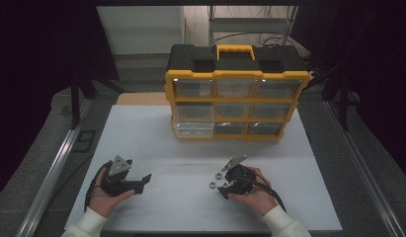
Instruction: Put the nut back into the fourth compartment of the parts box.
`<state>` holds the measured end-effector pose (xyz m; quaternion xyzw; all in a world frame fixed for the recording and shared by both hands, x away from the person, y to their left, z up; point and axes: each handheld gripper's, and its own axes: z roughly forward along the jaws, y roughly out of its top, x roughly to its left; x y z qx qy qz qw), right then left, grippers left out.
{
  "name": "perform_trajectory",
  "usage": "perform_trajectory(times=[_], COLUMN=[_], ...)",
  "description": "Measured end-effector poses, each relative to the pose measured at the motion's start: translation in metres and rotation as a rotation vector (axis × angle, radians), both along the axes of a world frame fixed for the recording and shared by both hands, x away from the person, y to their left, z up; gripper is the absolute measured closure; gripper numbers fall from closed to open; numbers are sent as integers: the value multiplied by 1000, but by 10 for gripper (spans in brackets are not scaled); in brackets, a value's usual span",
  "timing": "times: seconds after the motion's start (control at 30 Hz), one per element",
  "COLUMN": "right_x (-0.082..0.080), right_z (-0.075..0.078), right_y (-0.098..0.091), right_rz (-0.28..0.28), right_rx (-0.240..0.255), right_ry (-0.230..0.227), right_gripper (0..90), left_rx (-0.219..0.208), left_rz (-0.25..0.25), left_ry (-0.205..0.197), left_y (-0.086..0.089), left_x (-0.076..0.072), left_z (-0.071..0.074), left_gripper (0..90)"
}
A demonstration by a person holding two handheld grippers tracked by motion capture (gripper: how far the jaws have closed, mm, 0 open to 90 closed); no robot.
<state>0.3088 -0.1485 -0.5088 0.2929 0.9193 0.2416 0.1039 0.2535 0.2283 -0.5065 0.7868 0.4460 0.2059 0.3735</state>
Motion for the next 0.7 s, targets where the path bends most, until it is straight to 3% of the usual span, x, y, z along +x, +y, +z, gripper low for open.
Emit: perform_trajectory(times=[0.3, 0.5, 0.7], right_x=[-1, 0, 1], right_z=[-1, 0, 1], right_y=[3, 0, -1], right_rz=[12, -2, -13], right_rx=[-8, -7, -2], right_ry=[30, 39, 43], right_gripper=[464, 618, 699], left_rx=[2, 5, 4], left_rz=[-2, -4, -3], left_ry=[0, 0, 1], left_y=[0, 0, -1], left_x=[0, 0, 0], left_z=[0, 0, 0], left_gripper=[131, 130, 130])
